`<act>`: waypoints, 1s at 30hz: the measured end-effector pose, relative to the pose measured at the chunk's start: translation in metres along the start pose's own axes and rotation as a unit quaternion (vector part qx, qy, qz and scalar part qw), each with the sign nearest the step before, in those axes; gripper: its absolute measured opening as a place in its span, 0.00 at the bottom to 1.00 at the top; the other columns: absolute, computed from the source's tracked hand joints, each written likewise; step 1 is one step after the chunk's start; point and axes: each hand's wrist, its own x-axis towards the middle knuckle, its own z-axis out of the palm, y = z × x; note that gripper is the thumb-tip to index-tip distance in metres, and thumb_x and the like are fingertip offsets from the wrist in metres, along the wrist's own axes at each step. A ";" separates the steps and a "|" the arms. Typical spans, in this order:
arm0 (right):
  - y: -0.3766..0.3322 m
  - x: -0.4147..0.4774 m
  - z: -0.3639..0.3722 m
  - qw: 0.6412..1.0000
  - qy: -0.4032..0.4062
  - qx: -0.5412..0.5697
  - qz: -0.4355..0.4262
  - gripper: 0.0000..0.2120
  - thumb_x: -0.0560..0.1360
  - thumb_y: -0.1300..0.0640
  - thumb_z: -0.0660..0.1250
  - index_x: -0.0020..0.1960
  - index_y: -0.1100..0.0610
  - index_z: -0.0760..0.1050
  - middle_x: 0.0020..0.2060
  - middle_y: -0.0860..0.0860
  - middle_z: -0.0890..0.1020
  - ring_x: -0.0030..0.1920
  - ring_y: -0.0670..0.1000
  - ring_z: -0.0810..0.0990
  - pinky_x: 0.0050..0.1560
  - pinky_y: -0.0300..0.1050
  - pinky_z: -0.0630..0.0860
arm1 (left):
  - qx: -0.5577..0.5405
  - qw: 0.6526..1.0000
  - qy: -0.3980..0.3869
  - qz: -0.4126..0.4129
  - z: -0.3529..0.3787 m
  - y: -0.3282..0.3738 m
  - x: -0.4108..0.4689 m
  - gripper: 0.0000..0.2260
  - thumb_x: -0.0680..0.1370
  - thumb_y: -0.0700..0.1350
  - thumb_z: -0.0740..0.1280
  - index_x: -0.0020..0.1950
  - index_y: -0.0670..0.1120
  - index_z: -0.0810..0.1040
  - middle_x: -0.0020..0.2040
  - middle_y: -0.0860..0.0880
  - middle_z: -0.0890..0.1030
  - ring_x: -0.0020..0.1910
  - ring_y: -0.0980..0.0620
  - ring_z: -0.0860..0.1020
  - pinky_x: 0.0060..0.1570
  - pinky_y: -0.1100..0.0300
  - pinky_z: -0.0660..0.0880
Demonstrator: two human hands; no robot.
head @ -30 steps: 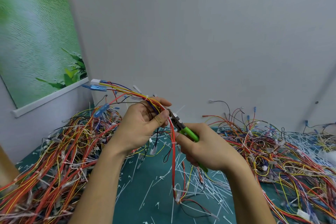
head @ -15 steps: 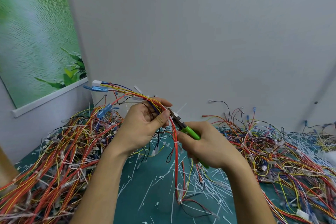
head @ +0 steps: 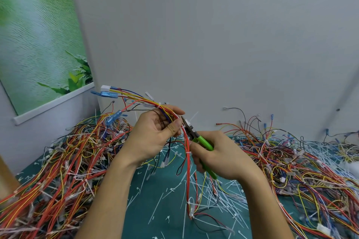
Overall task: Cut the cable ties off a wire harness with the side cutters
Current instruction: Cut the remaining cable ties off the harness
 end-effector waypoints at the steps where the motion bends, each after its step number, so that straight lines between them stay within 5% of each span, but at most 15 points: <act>1: 0.000 0.000 0.000 1.000 0.002 -0.006 -0.001 0.15 0.83 0.48 0.64 0.41 0.56 0.75 0.31 0.51 0.82 0.31 0.52 0.84 0.39 0.54 0.83 | 0.000 1.000 0.000 -0.001 0.000 0.000 0.000 0.07 0.79 0.36 0.69 0.56 0.43 0.80 0.37 0.50 0.83 0.38 0.54 0.82 0.43 0.65 0.79; 6: 0.001 0.002 0.004 1.000 0.029 0.009 0.008 0.15 0.81 0.48 0.66 0.39 0.55 0.74 0.29 0.51 0.78 0.28 0.51 0.80 0.29 0.41 0.77 | -0.005 1.000 0.009 0.002 -0.001 0.000 0.000 0.07 0.79 0.37 0.69 0.57 0.43 0.80 0.39 0.50 0.84 0.39 0.52 0.83 0.44 0.63 0.80; 17: 0.000 0.003 0.007 0.999 0.036 0.004 0.003 0.17 0.82 0.46 0.66 0.40 0.57 0.74 0.29 0.52 0.77 0.28 0.56 0.81 0.30 0.46 0.79 | 0.025 0.999 0.012 0.017 -0.001 0.002 -0.001 0.08 0.79 0.37 0.70 0.57 0.44 0.80 0.39 0.51 0.83 0.39 0.53 0.83 0.44 0.64 0.79; 25: -0.001 0.001 0.004 0.999 0.002 -0.037 0.012 0.17 0.84 0.46 0.63 0.43 0.57 0.74 0.29 0.50 0.82 0.28 0.47 0.83 0.38 0.51 0.82 | 0.066 0.998 0.013 0.014 0.000 0.000 0.000 0.08 0.78 0.38 0.71 0.56 0.47 0.81 0.42 0.48 0.84 0.41 0.52 0.84 0.44 0.65 0.79; 30: 0.001 0.003 0.006 1.000 0.013 -0.015 0.018 0.17 0.83 0.46 0.64 0.44 0.59 0.74 0.38 0.65 0.79 0.29 0.53 0.79 0.29 0.43 0.78 | 0.062 0.998 0.015 0.018 -0.001 -0.001 0.000 0.08 0.78 0.38 0.71 0.55 0.48 0.81 0.41 0.50 0.84 0.40 0.52 0.84 0.45 0.63 0.80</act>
